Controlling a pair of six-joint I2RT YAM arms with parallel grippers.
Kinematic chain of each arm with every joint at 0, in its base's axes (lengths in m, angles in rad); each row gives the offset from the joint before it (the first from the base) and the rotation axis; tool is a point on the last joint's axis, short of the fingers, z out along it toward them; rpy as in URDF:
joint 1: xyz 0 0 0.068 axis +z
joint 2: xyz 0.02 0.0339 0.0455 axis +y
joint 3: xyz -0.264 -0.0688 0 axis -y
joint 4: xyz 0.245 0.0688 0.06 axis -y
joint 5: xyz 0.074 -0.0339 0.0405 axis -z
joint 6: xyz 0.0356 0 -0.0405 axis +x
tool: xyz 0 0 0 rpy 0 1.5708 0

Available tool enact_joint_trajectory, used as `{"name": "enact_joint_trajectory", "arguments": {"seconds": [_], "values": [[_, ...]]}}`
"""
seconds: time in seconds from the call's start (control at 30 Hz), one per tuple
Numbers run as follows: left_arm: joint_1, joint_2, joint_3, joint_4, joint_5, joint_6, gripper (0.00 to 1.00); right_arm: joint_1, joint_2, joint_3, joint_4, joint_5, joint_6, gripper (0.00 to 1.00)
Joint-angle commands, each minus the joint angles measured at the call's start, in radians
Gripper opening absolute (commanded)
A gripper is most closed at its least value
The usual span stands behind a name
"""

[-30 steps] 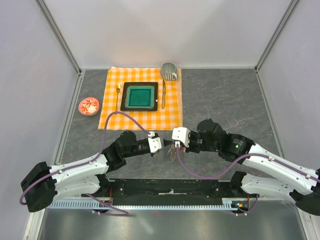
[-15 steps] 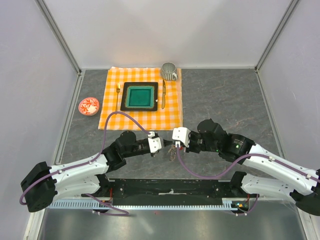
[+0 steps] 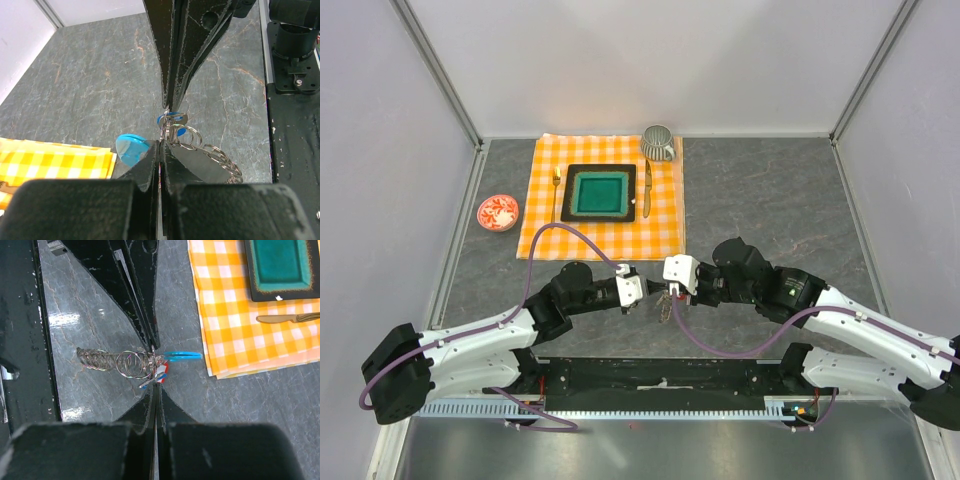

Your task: Put the keys on the keyring

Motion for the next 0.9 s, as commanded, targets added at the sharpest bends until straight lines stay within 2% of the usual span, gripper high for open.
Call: {"name": "enact_joint_trajectory", "arguments": {"seconds": [0.0, 0.87], "values": [[0.002, -0.014, 0.041, 0.079, 0.04, 0.01, 0.02, 0.004, 0.0, 0.015, 0.043, -0.013, 0.003, 0.0], [0.002, 0.007, 0.076, 0.058, 0.09, 0.014, 0.02, 0.007, -0.008, 0.014, 0.046, -0.029, 0.0, 0.0]]}}
